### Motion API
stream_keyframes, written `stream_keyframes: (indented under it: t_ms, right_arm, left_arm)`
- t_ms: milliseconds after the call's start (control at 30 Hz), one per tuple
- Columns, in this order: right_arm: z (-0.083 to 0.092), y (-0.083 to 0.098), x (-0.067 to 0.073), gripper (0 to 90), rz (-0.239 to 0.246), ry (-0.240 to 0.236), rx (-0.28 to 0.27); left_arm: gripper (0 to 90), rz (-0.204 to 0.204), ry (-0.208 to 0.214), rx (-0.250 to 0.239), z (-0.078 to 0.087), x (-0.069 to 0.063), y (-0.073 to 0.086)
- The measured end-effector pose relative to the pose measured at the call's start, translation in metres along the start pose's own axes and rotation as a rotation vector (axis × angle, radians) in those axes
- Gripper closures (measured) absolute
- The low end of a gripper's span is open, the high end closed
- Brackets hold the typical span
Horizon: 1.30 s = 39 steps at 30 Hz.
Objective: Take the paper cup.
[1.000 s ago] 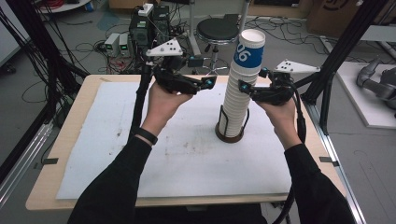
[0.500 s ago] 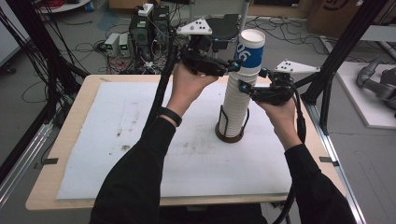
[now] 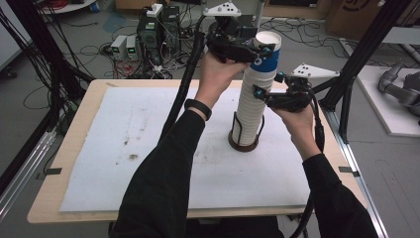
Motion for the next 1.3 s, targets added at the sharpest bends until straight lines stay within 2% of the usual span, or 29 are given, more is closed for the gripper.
stream_keyframes:
  t_ms: [167, 333, 700, 867, 967, 1167, 1300]
  right_arm:
    - [0.000, 0.000, 0.000, 14.2, 0.000, 0.000, -0.001]
    - [0.000, 0.000, 0.000, 14.2, 0.003, 0.003, 0.001]
    - [0.001, 0.000, 0.000, 14.2, 0.000, 0.006, -0.002]
    - [0.001, 0.000, 0.001, 14.2, 0.003, 0.009, -0.002]
    - [0.001, 0.000, 0.000, 14.2, 0.003, 0.011, -0.003]
    - [0.001, 0.000, 0.001, 14.2, 0.001, 0.011, -0.001]
    - [0.001, 0.000, 0.001, 14.2, -0.001, 0.010, 0.000]
  left_arm:
    - [17.5, 0.018, 0.013, -0.005, -0.006, 0.003, -0.002]
    - [30.0, 0.025, 0.036, -0.007, -0.007, 0.003, -0.001]
    - [31.0, 0.024, 0.033, 0.007, -0.008, 0.003, -0.004]
    - [31.2, 0.002, 0.029, -0.031, -0.005, 0.000, -0.017]
    - [31.2, 0.006, 0.038, -0.063, -0.001, -0.002, -0.025]
    - [31.2, -0.023, 0.024, -0.117, 0.009, -0.006, -0.045]
    - [31.3, -0.046, 0.014, -0.132, 0.018, -0.010, -0.057]
Point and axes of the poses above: each handheld gripper's, and its own axes: z roughly backward along the jaws, y roughly out of its underside, x roughly to its left, the point moved 9 cm from there along -z, roughly forward along the jaws, and after that the axes turned 10 degrees about y, right-handed, at the moved point
